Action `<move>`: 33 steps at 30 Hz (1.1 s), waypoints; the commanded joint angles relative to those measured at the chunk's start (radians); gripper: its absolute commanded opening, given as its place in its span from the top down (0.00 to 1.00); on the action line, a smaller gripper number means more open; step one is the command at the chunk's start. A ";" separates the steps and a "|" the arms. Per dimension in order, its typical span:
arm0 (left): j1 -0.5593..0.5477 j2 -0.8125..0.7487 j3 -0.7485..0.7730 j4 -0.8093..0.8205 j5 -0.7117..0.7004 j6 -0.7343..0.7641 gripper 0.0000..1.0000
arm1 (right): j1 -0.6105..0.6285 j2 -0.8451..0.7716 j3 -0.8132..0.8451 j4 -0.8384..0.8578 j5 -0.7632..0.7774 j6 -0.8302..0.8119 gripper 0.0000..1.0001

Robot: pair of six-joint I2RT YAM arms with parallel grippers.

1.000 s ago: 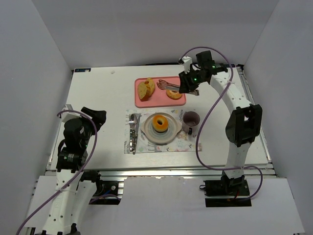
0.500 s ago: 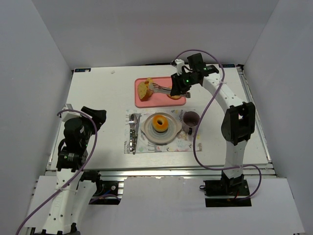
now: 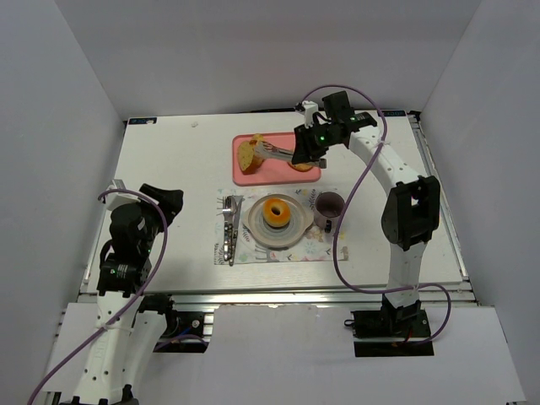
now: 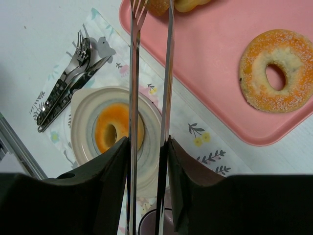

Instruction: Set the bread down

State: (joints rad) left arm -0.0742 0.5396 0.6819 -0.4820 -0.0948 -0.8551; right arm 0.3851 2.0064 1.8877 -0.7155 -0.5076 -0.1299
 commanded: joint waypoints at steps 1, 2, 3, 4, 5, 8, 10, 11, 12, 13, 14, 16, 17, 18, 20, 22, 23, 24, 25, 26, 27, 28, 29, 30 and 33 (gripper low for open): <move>0.001 -0.006 0.019 -0.017 -0.014 -0.001 0.16 | 0.008 0.002 0.034 0.045 -0.017 0.024 0.59; 0.001 -0.009 0.019 -0.018 -0.013 -0.001 0.16 | 0.008 0.000 0.033 0.045 -0.011 0.023 0.59; -0.001 -0.012 0.019 -0.020 -0.016 -0.002 0.16 | 0.008 0.000 0.033 0.045 -0.006 0.021 0.59; -0.001 -0.016 0.019 -0.021 -0.017 -0.004 0.16 | 0.008 -0.003 0.033 0.042 0.016 0.015 0.59; -0.001 -0.018 0.018 -0.026 -0.017 -0.004 0.16 | 0.008 -0.012 0.031 0.041 0.029 0.009 0.59; -0.001 -0.029 0.016 -0.029 -0.025 -0.005 0.16 | -0.012 -0.032 0.011 0.041 0.037 -0.008 0.59; -0.001 -0.033 0.007 -0.027 -0.023 -0.009 0.16 | -0.031 -0.038 0.001 0.034 0.040 -0.027 0.59; -0.001 -0.036 0.005 -0.026 -0.022 -0.012 0.16 | -0.038 -0.046 -0.004 0.031 0.040 -0.030 0.59; 0.001 -0.039 0.002 -0.024 -0.020 -0.012 0.16 | -0.057 -0.049 -0.016 0.031 0.040 -0.030 0.59; 0.001 -0.040 0.001 -0.023 -0.020 -0.013 0.16 | -0.066 -0.055 -0.021 0.033 0.040 -0.030 0.59; 0.001 -0.041 -0.001 -0.021 -0.022 -0.013 0.16 | -0.075 -0.064 -0.027 0.036 0.043 -0.033 0.59; -0.001 -0.046 -0.004 -0.021 -0.020 -0.012 0.16 | -0.103 -0.072 -0.041 0.036 0.046 -0.037 0.59; 0.001 -0.046 -0.004 -0.021 -0.022 -0.010 0.16 | -0.112 -0.080 -0.044 0.036 0.046 -0.040 0.59; -0.001 -0.046 -0.005 -0.020 -0.019 -0.010 0.16 | -0.118 -0.083 -0.047 0.036 0.046 -0.042 0.59; -0.001 -0.047 -0.010 -0.010 -0.016 -0.013 0.16 | -0.133 -0.089 -0.058 0.033 0.050 -0.043 0.59; -0.001 -0.046 -0.012 -0.007 -0.013 -0.013 0.16 | -0.144 -0.097 -0.070 0.036 0.072 -0.046 0.60; -0.001 -0.046 -0.009 -0.009 -0.014 -0.013 0.16 | -0.149 -0.107 -0.078 0.039 0.113 -0.045 0.60; 0.001 -0.046 -0.005 -0.010 -0.017 -0.012 0.16 | -0.155 -0.113 -0.087 0.051 0.141 -0.045 0.60; -0.001 -0.046 -0.004 -0.012 -0.019 -0.012 0.16 | -0.175 -0.121 -0.111 0.056 0.194 -0.040 0.60; -0.001 -0.046 -0.004 -0.012 -0.020 -0.010 0.16 | -0.189 -0.136 -0.128 0.063 0.219 -0.030 0.60; -0.001 -0.047 -0.004 -0.012 -0.022 -0.010 0.16 | -0.205 -0.143 -0.142 0.073 0.245 -0.027 0.60; 0.001 -0.052 -0.005 -0.010 -0.022 -0.012 0.16 | -0.242 -0.155 -0.159 0.085 0.285 -0.019 0.60; -0.001 -0.052 -0.008 -0.010 -0.022 -0.015 0.16 | -0.261 -0.161 -0.195 0.096 0.303 -0.004 0.60; 0.001 -0.055 -0.013 -0.007 -0.019 -0.016 0.16 | -0.285 -0.172 -0.215 0.105 0.310 -0.001 0.60; -0.001 -0.064 -0.030 0.005 -0.013 -0.025 0.16 | -0.371 -0.236 -0.353 0.214 0.317 0.003 0.61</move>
State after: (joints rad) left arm -0.0742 0.4908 0.6727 -0.4915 -0.1055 -0.8700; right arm 0.0925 1.8439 1.6184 -0.6044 -0.2569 -0.1455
